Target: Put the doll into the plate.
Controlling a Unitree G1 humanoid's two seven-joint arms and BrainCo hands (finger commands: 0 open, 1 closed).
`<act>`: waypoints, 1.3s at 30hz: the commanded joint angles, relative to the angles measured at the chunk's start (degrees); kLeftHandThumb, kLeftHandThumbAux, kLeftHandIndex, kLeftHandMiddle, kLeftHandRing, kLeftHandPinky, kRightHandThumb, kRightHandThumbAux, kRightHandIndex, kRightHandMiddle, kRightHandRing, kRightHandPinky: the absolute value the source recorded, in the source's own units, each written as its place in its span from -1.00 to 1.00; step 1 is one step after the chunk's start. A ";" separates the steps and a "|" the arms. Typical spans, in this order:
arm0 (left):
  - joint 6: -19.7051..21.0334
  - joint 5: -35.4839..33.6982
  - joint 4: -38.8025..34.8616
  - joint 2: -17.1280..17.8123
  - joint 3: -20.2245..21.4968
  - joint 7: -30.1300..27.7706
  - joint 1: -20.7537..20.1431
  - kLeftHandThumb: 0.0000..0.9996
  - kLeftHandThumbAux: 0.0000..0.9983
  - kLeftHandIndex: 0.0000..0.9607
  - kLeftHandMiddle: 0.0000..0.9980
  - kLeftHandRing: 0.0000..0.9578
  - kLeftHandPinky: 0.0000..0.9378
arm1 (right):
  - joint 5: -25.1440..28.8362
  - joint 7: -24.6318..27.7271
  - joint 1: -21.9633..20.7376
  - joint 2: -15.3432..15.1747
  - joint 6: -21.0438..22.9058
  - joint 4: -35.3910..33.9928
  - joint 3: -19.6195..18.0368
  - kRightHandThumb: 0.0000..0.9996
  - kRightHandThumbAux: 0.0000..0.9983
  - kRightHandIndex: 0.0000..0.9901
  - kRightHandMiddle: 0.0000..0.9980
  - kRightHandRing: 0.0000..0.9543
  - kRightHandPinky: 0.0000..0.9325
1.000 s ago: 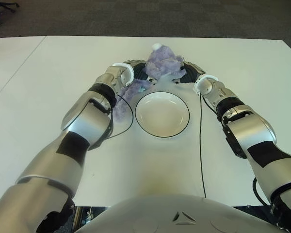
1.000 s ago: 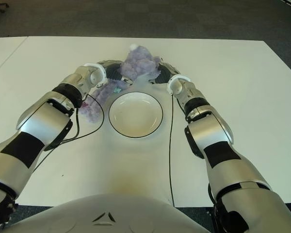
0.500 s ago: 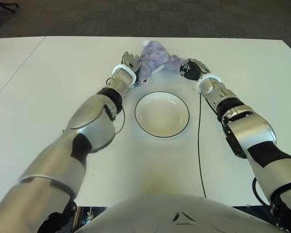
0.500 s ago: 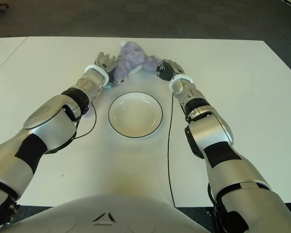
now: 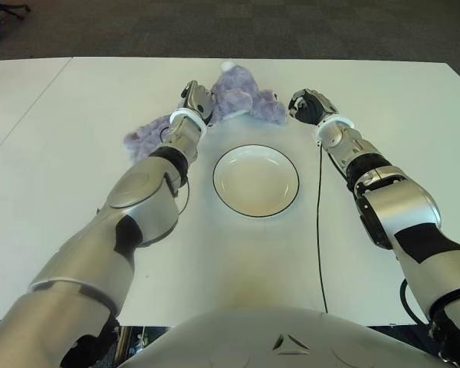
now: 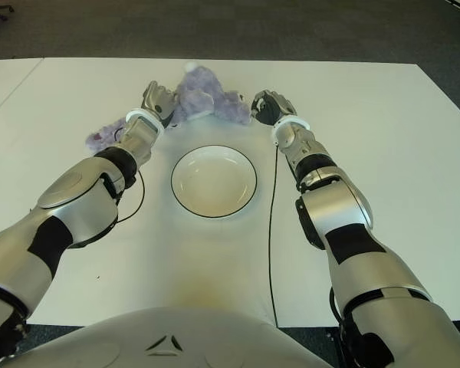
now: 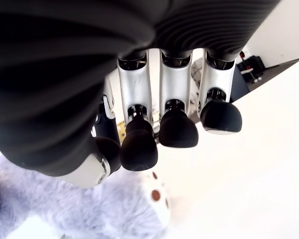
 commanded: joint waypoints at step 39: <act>-10.75 -8.78 0.24 -1.12 12.33 7.75 3.34 0.45 0.39 -0.15 -0.21 -0.20 -0.20 | -7.51 8.47 -2.55 0.52 6.87 0.54 8.53 -0.69 -0.32 -1.00 -1.00 -1.00 -1.00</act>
